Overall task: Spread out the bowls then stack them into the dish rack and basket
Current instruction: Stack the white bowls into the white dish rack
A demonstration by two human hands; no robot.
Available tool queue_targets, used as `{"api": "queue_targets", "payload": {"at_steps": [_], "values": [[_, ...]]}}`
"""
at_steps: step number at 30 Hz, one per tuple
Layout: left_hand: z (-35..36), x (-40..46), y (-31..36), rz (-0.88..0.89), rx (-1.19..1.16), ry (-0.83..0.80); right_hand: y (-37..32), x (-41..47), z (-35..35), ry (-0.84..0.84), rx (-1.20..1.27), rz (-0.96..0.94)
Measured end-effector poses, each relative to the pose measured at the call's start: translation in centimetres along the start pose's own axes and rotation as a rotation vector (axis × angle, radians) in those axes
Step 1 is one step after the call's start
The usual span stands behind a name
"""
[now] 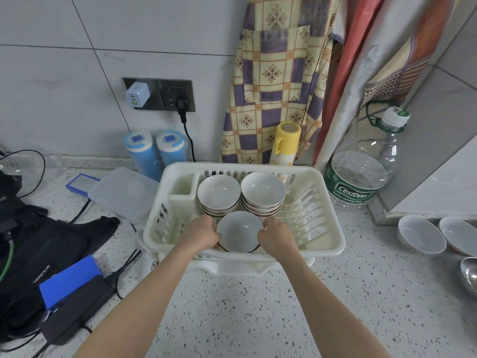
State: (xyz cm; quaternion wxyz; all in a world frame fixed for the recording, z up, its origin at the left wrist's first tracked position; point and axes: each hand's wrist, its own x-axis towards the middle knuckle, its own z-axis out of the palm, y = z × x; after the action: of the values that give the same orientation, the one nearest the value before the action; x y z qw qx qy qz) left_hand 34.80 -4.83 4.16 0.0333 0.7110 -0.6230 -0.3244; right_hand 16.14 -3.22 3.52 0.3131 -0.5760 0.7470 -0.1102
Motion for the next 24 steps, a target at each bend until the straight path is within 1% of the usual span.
{"api": "queue_targets", "payload": {"at_steps": [3,8,11,14,19,24], "values": [[0.3,0.1,0.0,0.012,0.007,0.001,0.1,0.0,0.1,-0.002,-0.003,0.003],[0.5,0.4,-0.4,0.005,0.03,0.014,0.2,0.0,-0.1,-0.036,-0.022,0.068],[0.6,0.7,-0.5,-0.004,0.059,-0.034,0.3,0.2,-0.3,-0.092,0.058,0.094],[0.7,1.1,-0.6,-0.006,0.073,-0.062,0.4,0.3,-0.2,-0.1,0.106,0.091],[0.9,1.0,-0.7,-0.012,0.084,-0.023,0.4,0.4,-0.2,-0.112,0.085,0.07],[0.9,1.2,-0.7,-0.028,0.086,-0.02,0.6,0.7,0.1,-0.11,0.064,0.051]]}}
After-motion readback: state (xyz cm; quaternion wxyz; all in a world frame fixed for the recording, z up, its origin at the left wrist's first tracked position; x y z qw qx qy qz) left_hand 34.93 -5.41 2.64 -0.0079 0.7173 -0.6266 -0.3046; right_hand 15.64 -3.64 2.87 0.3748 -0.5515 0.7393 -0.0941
